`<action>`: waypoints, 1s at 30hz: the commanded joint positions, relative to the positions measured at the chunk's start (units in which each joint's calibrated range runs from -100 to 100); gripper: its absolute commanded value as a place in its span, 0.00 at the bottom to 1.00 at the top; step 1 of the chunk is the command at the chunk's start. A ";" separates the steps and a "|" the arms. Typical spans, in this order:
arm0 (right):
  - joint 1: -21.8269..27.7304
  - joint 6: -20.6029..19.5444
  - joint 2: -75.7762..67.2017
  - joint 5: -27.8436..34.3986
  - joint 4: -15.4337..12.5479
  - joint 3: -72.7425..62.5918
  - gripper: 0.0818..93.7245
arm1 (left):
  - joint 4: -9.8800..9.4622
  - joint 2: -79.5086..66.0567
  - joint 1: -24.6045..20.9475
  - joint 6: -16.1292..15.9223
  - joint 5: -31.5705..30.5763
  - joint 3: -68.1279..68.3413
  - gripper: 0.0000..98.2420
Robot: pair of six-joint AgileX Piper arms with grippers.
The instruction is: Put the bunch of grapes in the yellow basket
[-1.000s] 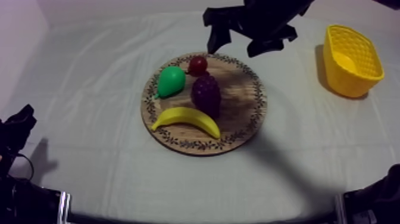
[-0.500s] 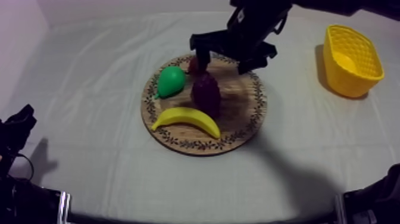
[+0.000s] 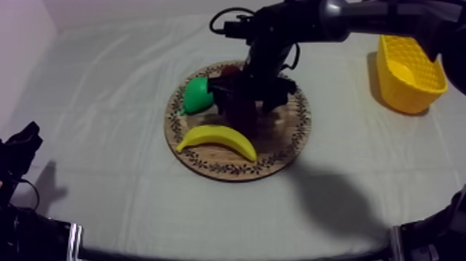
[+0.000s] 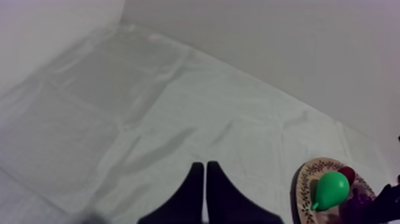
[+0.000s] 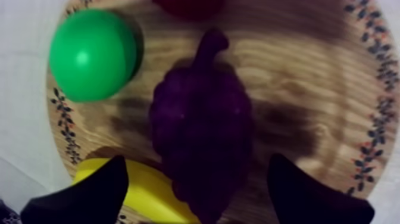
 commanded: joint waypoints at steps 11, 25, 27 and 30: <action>0.28 -1.65 5.53 -1.59 2.07 -3.54 0.83 | 0.00 0.05 -0.02 0.01 -0.01 0.00 0.00; -0.67 -3.36 0.27 -4.28 4.77 1.21 0.37 | 0.00 0.05 -0.02 0.01 -0.01 0.00 0.00; -0.56 -3.16 -2.45 -3.45 4.82 2.59 0.36 | 0.00 0.05 -0.02 0.01 -0.01 0.00 0.00; 0.00 -2.40 -8.15 -2.11 4.75 5.40 0.37 | 0.00 0.05 -0.02 0.01 -0.01 0.00 0.00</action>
